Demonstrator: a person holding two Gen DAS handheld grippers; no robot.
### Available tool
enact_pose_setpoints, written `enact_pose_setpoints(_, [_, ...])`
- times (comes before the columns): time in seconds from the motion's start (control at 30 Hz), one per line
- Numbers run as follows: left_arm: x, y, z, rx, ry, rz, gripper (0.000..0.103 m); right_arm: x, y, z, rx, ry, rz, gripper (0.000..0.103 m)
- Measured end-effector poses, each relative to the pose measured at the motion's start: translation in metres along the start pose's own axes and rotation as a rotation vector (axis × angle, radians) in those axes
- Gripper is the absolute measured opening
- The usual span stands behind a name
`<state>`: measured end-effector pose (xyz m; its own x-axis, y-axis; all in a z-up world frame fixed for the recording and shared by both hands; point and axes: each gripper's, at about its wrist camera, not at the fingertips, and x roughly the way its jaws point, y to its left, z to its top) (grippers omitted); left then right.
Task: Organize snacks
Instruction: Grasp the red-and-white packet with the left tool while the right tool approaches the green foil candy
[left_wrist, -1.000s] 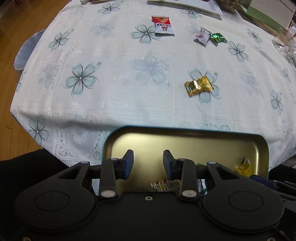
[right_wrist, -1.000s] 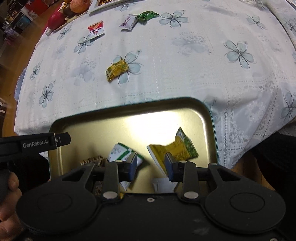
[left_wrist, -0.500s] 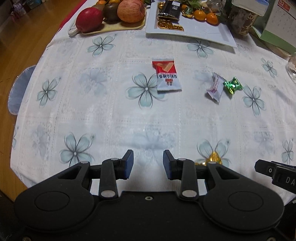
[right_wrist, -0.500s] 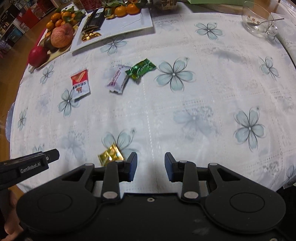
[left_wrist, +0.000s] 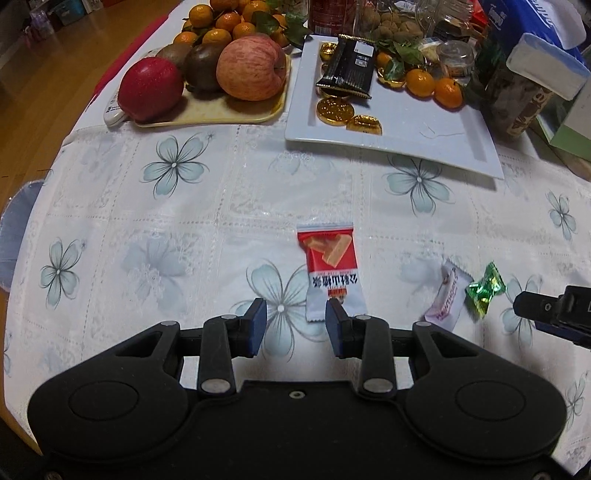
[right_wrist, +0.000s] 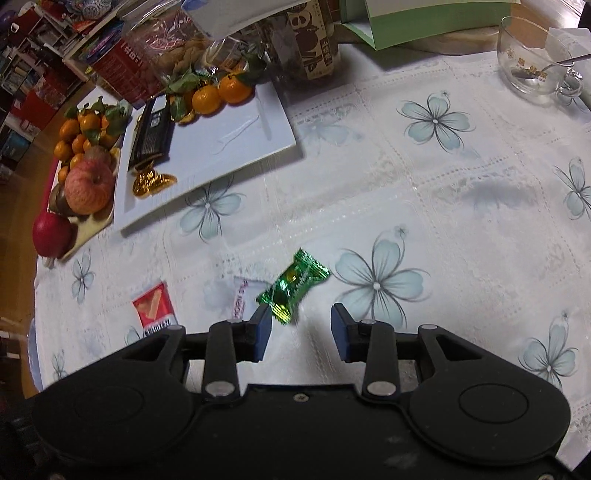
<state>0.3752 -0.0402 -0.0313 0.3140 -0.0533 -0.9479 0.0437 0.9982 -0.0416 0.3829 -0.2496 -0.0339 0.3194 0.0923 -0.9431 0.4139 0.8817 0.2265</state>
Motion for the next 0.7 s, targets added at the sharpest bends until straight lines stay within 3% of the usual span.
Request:
enact_pose_setpoints(0.2, [0.013,-0.005,0.017,-0.035,-0.01,-0.022,0.044,0.016,-0.001,0.013,0.083,0.001,0.029,0.039])
enact_pose_setpoints(0.5, [0.029,-0.034,0.017,0.034,-0.034,0.041,0.045,0.026,-0.006,0.01,0.1,0.036,0.018,0.039])
enact_pose_setpoints(0.7, [0.043,-0.041,0.014,0.036,-0.02,0.079,0.045,0.025,-0.005,0.01,0.09,0.009,-0.006,0.039])
